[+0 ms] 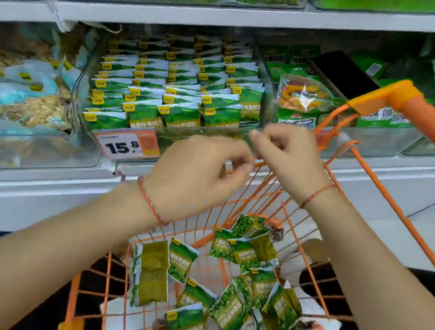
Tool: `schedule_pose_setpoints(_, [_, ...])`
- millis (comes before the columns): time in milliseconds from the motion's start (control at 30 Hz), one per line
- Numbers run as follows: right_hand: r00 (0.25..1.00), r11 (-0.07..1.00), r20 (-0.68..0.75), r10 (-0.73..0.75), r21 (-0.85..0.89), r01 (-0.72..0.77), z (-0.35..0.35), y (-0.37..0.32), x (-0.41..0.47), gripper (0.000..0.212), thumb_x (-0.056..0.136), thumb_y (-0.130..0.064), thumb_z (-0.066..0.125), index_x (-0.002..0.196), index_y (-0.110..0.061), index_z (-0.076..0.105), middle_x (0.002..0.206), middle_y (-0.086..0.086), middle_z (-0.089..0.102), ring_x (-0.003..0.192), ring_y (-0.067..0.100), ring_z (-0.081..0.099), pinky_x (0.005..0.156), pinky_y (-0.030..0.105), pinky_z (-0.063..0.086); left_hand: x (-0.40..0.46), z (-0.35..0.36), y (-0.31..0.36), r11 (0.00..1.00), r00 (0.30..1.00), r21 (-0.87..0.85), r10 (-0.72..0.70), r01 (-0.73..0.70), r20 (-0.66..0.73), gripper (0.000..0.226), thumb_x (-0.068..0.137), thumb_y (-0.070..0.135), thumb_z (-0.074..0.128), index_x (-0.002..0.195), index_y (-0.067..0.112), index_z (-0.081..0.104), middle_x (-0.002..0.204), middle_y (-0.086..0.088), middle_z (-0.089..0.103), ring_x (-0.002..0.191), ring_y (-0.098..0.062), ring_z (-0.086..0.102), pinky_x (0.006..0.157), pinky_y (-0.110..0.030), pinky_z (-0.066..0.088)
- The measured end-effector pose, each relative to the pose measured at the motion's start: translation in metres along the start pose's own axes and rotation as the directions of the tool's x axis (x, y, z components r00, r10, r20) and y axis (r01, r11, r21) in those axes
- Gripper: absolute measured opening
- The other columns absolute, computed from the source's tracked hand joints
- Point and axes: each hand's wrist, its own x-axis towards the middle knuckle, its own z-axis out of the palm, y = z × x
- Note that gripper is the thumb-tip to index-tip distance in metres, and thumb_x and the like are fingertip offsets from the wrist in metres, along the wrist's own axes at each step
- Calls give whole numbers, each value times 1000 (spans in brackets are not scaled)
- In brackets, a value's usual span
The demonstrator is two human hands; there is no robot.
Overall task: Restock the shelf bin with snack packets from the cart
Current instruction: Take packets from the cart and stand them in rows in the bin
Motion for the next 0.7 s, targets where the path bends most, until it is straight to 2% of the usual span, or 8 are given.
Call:
schedule_pose_setpoints(67, [909,987,383,163,-70,-148,2,-7,-11,42,90,-25,59,49,-15,53,38,-7,43,41,6,41,49,23,38,-32,19,2,986,902,164,-96,28,421,20,94,34,45,102,26,62,91,7,66,84,-18,62,68,-32,49])
schedule_pose_setpoints(133, [674,926,636,376,-291,-241,7,-5,-23,40,91,-21,55,52,-13,57,42,-4,52,45,12,51,55,27,47,-52,40,-11,921,599,387,-291,-35,746,26,95,29,47,115,18,59,97,-4,63,85,-26,59,67,-32,48])
schedule_pose_setpoints(167, [546,874,687,479,-433,-221,11,2,-30,39,92,-21,52,55,-14,57,43,-4,55,48,13,54,59,26,49,-59,50,-19,894,470,441,-358,-75,807,27,93,25,50,115,12,60,92,-7,61,76,-26,57,63,-33,48])
schedule_pose_setpoints(233, [387,750,675,628,-658,-68,22,23,-42,37,94,-26,50,59,-14,57,47,-6,58,52,12,55,58,24,48,-63,69,-32,870,355,487,-434,-74,828,25,90,15,52,112,6,62,83,-7,55,59,-22,47,49,-29,41])
schedule_pose_setpoints(400, [397,517,582,710,-813,269,59,76,-72,26,93,-34,53,80,-11,57,77,7,56,65,19,52,62,31,42,-63,108,-56,853,288,515,-515,82,807,53,88,-1,51,140,7,40,97,-10,54,55,-14,37,51,-27,34])
schedule_pose_setpoints(467, [401,498,571,717,-821,279,74,82,-82,55,90,-53,52,123,-9,51,117,9,59,100,25,58,77,34,46,-70,118,-62,842,282,531,-533,92,798,57,91,2,51,144,9,30,119,-18,57,67,-18,48,57,-27,38])
schedule_pose_setpoints(533, [357,467,538,763,-842,270,88,83,-87,80,86,-68,43,138,-7,41,131,8,52,110,25,57,80,33,45,-78,127,-67,826,316,558,-551,78,772,58,93,8,52,146,10,28,128,-15,54,97,-24,58,70,-31,42])
schedule_pose_setpoints(700, [362,436,519,774,-852,289,111,80,-93,45,99,-41,37,121,-6,55,80,1,55,65,16,50,67,29,43,-81,133,-80,839,438,522,-532,155,725,45,92,8,56,135,5,43,127,-15,53,114,-28,53,78,-33,42])
